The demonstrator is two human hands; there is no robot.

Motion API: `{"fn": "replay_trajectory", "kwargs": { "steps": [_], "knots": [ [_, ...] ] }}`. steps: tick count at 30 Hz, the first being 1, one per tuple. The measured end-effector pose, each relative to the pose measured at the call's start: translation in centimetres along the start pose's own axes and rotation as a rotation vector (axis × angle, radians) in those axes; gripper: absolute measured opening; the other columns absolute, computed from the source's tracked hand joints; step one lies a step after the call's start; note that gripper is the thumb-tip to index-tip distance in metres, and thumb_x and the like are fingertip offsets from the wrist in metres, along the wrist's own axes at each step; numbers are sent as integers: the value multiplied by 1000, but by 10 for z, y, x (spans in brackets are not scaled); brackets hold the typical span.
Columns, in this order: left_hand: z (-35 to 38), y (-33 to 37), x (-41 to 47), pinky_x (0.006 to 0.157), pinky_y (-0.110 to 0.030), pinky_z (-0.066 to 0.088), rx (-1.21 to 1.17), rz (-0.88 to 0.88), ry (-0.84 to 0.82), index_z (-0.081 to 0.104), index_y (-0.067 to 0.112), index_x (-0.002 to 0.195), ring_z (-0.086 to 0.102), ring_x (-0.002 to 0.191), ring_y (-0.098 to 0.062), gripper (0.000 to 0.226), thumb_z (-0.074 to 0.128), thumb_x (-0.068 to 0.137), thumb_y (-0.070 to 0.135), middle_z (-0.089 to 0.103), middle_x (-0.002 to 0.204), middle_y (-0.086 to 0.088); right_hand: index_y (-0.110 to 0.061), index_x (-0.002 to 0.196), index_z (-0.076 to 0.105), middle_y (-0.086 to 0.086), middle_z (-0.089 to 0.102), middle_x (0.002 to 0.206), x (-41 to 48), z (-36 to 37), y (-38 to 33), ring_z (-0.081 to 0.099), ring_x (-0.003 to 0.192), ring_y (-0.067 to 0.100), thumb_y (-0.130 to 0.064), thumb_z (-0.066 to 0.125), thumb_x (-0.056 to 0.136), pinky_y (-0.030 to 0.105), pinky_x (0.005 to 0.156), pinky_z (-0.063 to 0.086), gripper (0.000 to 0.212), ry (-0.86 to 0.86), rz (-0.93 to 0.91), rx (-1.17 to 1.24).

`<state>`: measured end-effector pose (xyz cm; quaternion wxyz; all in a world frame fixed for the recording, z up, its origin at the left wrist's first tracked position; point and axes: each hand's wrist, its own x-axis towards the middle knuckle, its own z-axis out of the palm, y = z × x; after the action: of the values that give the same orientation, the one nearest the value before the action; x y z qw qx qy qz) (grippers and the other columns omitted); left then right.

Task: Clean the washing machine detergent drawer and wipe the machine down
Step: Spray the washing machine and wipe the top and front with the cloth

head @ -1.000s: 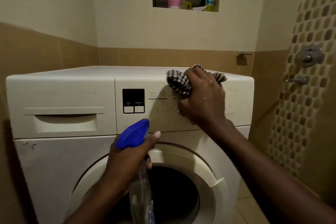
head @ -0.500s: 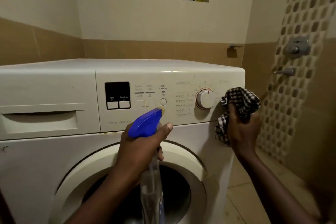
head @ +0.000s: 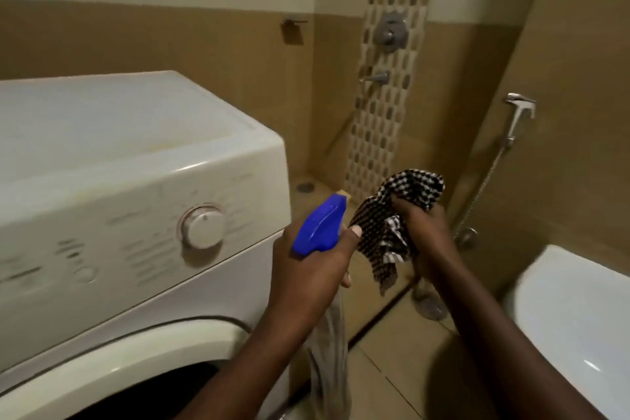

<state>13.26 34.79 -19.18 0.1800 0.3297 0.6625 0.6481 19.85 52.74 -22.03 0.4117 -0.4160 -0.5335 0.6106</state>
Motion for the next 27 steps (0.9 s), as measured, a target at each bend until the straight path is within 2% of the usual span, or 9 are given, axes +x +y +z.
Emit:
{"fn": "replay_trajectory", "kwargs": {
  "steps": [3, 7, 11, 14, 17, 19, 23, 25, 27],
  "knots": [
    [38, 24, 22, 49, -16, 46, -32, -72, -16, 62, 3, 78, 55, 46, -17, 21, 72, 84, 20, 58, 55, -11, -20, 100, 65, 5, 72, 99, 7, -44, -41, 70, 90, 25, -14, 59, 93, 45, 83, 57, 11, 41, 37, -36],
    [69, 56, 37, 47, -15, 47, -12, -127, -15, 63, 7, 80, 57, 49, -14, 18, 73, 84, 20, 61, 62, -10, -16, 108, 63, 7, 71, 104, 1, -88, -93, 69, 92, 24, -10, 55, 95, 43, 86, 56, 16, 74, 120, -60],
    [92, 101, 40, 48, -14, 47, 17, -138, -49, 62, 9, 80, 59, 57, -21, 15, 74, 83, 18, 65, 71, -14, -17, 102, 61, 4, 70, 96, -21, -130, -154, 68, 88, 20, -9, 52, 97, 39, 82, 56, 14, 83, 193, -97],
    [109, 129, 39, 48, -16, 48, 52, -132, -85, 62, 10, 78, 59, 56, -26, 15, 74, 83, 17, 64, 70, -14, -13, 101, 62, 4, 69, 91, -37, -164, -197, 65, 84, 19, -2, 48, 95, 37, 80, 52, 19, 94, 188, -260],
    [128, 151, 33, 58, -42, 58, 102, -100, -148, 61, 10, 77, 61, 62, -40, 17, 74, 83, 20, 64, 72, -18, -14, 93, 66, 7, 70, 91, -53, -206, -233, 64, 83, 20, -1, 47, 92, 35, 77, 51, 23, 116, 165, -469],
    [144, 164, 26, 64, -48, 56, 120, -92, -184, 60, 13, 76, 61, 64, -40, 17, 74, 83, 21, 63, 70, -17, -16, 87, 68, 5, 72, 87, -59, -238, -250, 66, 82, 19, -4, 47, 91, 34, 76, 52, 24, 162, 178, -549],
    [183, 179, 21, 60, -38, 56, 82, -104, -224, 64, 16, 84, 63, 66, -38, 11, 73, 84, 21, 65, 74, -14, -19, 84, 67, 3, 69, 82, -38, -292, -255, 66, 81, 23, -14, 56, 87, 39, 76, 53, 13, 313, 189, -608],
    [206, 179, 23, 57, -29, 54, 80, -121, -225, 68, 13, 92, 64, 65, -33, 14, 74, 84, 22, 66, 74, -11, -16, 86, 68, 5, 70, 82, -25, -313, -244, 67, 83, 27, -15, 59, 85, 40, 76, 55, 9, 327, 208, -622],
    [245, 176, 28, 57, -24, 51, 69, -141, -229, 67, 14, 89, 63, 64, -30, 12, 74, 84, 22, 65, 73, -11, -12, 86, 69, 7, 70, 83, -4, -343, -230, 68, 85, 28, -14, 61, 85, 41, 77, 55, 8, 314, 229, -626]
  ]
}}
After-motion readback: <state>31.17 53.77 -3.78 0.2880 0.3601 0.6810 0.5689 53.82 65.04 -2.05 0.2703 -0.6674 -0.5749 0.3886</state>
